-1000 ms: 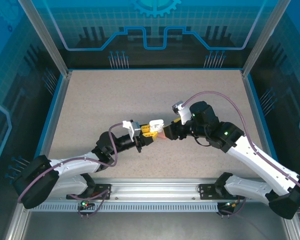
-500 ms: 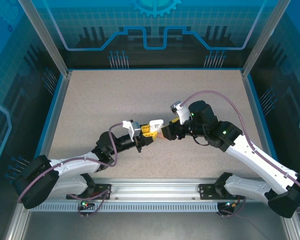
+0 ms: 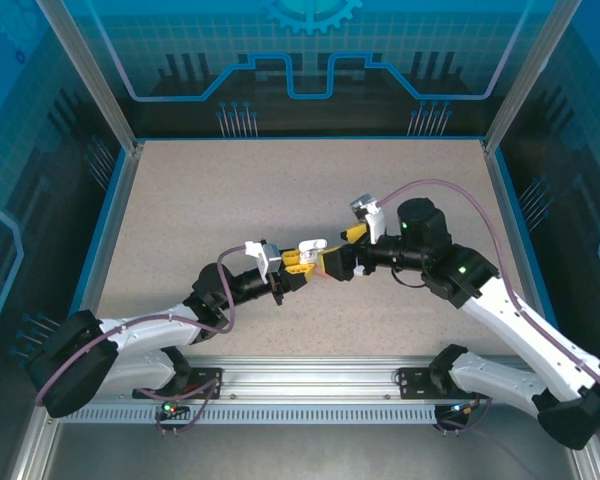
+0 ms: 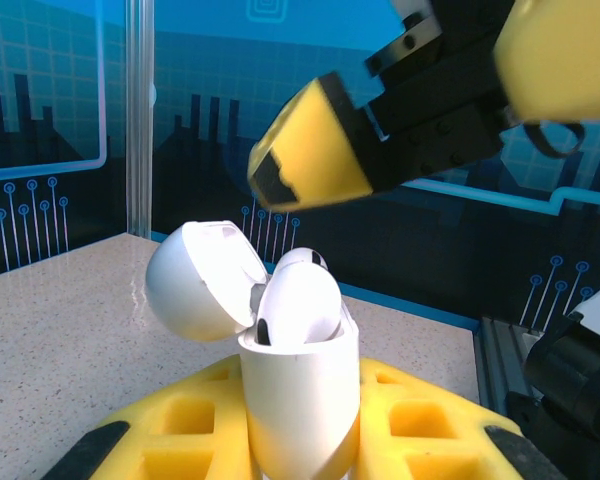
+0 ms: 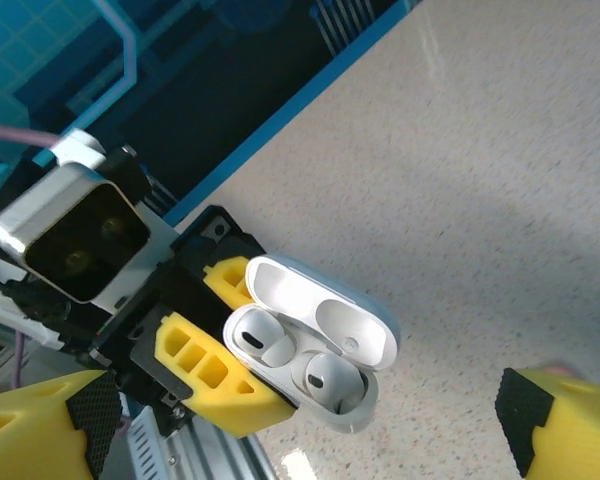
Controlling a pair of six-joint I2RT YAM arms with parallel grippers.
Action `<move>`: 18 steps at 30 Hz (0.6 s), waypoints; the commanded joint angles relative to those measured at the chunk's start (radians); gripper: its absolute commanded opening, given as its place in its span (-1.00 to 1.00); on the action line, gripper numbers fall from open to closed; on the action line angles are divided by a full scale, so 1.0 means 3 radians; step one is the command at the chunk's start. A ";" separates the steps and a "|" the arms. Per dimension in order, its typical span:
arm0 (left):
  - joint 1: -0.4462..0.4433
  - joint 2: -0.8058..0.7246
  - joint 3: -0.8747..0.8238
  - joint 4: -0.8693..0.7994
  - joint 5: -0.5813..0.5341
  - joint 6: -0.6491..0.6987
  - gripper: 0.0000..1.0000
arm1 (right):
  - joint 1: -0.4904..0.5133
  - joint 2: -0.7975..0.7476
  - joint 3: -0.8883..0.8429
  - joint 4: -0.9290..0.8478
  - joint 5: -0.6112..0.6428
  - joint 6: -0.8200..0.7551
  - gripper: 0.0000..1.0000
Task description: Insert the wireless bluetooth earbuds into the charging case
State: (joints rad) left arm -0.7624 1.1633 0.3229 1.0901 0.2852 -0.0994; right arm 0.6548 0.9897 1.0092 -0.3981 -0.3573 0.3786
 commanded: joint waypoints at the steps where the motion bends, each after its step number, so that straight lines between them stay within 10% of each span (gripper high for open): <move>1: -0.0023 -0.0099 -0.0029 0.0150 0.0001 0.0014 -1.00 | -0.0020 0.0122 0.0007 0.0174 -0.0345 0.0102 1.00; 18: -0.0024 -0.0143 -0.0067 0.0070 -0.0071 0.0048 -1.00 | 0.0157 0.0137 0.0057 0.0373 -0.0773 0.0179 0.85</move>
State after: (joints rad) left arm -0.7635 1.1316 0.3218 1.0916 0.2852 -0.0986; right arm 0.6743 1.0626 1.0092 -0.3134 -0.5312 0.4297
